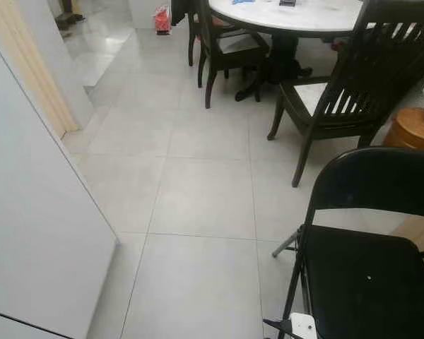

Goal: Restocking fridge

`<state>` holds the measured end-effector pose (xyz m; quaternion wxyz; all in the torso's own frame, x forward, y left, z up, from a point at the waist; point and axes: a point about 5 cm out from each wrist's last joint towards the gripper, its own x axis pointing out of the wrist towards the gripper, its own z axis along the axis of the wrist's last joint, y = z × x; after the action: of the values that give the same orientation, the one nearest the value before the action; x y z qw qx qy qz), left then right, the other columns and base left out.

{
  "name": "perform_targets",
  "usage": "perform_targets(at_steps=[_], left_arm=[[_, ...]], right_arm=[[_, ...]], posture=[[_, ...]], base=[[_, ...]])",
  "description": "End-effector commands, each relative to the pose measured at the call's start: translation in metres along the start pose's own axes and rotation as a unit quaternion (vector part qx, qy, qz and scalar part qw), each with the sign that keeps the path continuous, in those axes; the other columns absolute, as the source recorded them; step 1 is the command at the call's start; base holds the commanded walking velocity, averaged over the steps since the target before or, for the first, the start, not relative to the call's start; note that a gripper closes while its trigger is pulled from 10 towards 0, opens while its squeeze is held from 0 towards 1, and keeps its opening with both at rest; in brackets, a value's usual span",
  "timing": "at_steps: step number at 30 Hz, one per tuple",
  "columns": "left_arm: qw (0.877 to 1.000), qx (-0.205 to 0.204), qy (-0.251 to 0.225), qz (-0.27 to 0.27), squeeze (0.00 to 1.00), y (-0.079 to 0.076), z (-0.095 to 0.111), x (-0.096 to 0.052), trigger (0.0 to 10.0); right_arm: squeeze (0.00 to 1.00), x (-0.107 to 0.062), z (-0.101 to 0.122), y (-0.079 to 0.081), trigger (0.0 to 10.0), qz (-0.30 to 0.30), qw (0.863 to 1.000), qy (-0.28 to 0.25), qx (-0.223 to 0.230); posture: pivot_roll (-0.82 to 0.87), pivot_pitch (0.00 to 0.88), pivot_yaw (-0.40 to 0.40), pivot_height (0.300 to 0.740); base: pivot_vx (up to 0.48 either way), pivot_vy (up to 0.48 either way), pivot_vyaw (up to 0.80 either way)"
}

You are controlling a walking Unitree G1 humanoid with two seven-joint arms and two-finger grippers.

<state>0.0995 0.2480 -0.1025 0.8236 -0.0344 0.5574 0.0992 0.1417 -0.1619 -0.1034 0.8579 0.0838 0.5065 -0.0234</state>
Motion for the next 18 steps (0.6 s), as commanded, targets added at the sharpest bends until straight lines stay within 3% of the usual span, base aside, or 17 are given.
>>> perform_targets(at_steps=[1, 5, 9, 11, 12, 13, 18], left_arm=[[1.0, -0.006, 0.004, 0.0, 0.0, 0.003, -0.003, -0.001, 10.0], [1.0, -0.008, 0.001, -0.002, 0.0, 0.002, -0.002, -0.001, 10.0], [1.0, -0.003, -0.001, -0.005, 0.0, 0.001, -0.001, -0.001, 10.0], [1.0, 0.0, -0.001, -0.007, 0.0, 0.001, -0.001, 0.0, 10.0], [1.0, 0.003, -0.001, -0.008, 0.0, 0.001, 0.0, 0.0, 10.0], [1.0, 0.003, -0.002, -0.009, 0.0, 0.001, 0.0, 0.0, 10.0], [1.0, 0.001, -0.003, -0.01, 0.0, 0.001, 0.0, 0.0, 10.0]], right_arm=[[0.0, -0.002, -0.014, -0.002, 10.0, -0.012, 1.0, 0.021, -0.006], [0.0, -0.003, -0.009, -0.008, 10.0, -0.07, 0.997, -0.012, -0.006], [0.0, -0.006, -0.006, -0.013, 10.0, -0.13, 0.989, -0.052, 0.038], [0.0, -0.015, 0.052, -0.078, 10.0, -0.17, 0.976, -0.123, 0.054], [0.0, -0.022, 0.073, -0.098, 10.0, -0.18, 0.969, -0.154, 0.063], [0.0, -0.027, 0.085, -0.109, 10.0, -0.188, 0.963, -0.176, 0.075], [0.0, -0.034, 0.101, -0.118, 10.0, -0.207, 0.944, -0.228, 0.123]], posture=[[-0.05, 0.065, 0.033, 0.74], [-0.06, 0.064, 0.033, 0.74], [-0.07, 0.066, 0.037, 0.74], [-0.08, 0.066, 0.037, 0.74], [-0.08, 0.066, 0.037, 0.74], [-0.08, 0.066, 0.037, 0.74], [-0.08, 0.064, 0.041, 0.74]], base=[[0.0, 0.0, 0.0], [0.0, 0.0, 0.0], [0.0, 0.0, 0.0], [0.0, 0.0, 0.0], [0.0, 0.0, 0.0], [0.0, 0.0, 0.0], [0.0, 0.0, 0.0]])
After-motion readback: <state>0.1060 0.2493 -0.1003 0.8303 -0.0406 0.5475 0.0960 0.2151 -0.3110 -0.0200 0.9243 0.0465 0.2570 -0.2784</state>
